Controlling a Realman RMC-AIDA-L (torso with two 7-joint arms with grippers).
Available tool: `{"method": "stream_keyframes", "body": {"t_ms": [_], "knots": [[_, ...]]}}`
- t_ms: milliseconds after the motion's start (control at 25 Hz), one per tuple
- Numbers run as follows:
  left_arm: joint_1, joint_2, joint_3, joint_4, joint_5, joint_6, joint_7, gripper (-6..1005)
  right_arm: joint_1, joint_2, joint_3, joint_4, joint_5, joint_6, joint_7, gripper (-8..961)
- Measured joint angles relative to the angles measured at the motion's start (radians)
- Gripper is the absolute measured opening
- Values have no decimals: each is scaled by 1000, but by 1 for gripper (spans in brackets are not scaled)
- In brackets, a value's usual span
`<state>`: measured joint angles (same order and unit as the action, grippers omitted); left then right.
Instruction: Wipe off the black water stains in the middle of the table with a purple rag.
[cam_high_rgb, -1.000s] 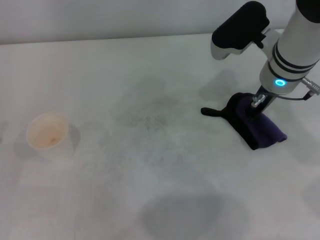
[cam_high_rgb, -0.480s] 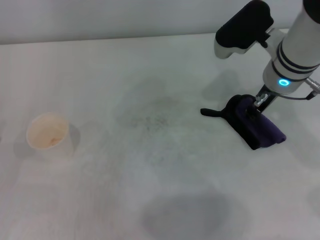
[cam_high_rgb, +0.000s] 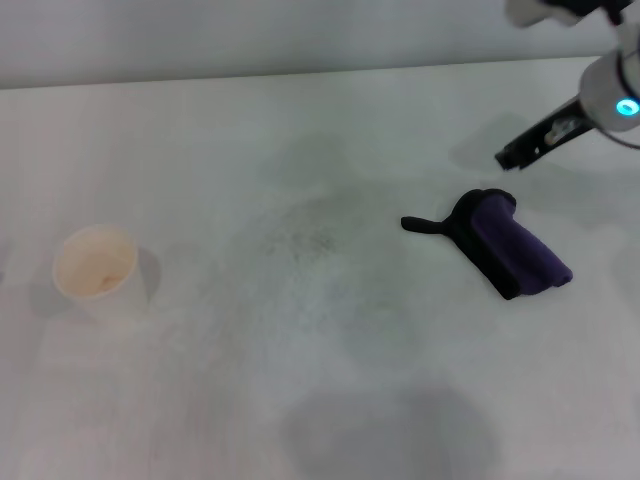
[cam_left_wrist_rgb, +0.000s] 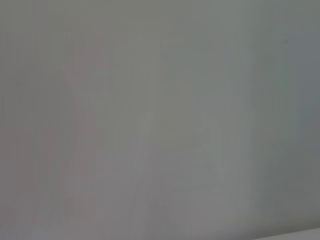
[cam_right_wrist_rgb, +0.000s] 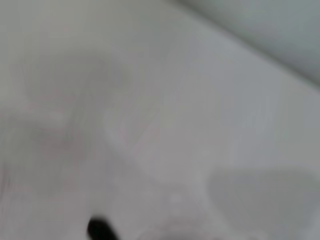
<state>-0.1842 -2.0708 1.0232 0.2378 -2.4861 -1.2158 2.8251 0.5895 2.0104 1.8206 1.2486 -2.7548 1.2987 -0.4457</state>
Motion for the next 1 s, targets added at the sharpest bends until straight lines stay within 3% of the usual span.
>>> {"method": "stream_keyframes", "body": {"t_ms": [200, 240, 400, 760, 1000], "knots": [[-11, -1, 0, 0, -2, 4, -1, 888, -47, -1, 161, -11, 92, -107, -111, 321], [-12, -2, 0, 0, -3, 3, -2, 888, -69, -2, 236, -24, 169, -153, -194, 322], [-27, -3, 0, -6, -14, 3, -4, 888, -99, -5, 353, -67, 301, -217, -314, 322], [-54, -5, 0, -15, -53, 7, -5, 888, -125, -27, 685, -404, 792, -292, -862, 324], [-62, -5, 0, -23, -81, 8, -5, 887, -171, -25, 734, -584, 1111, -333, -1238, 325]]}}
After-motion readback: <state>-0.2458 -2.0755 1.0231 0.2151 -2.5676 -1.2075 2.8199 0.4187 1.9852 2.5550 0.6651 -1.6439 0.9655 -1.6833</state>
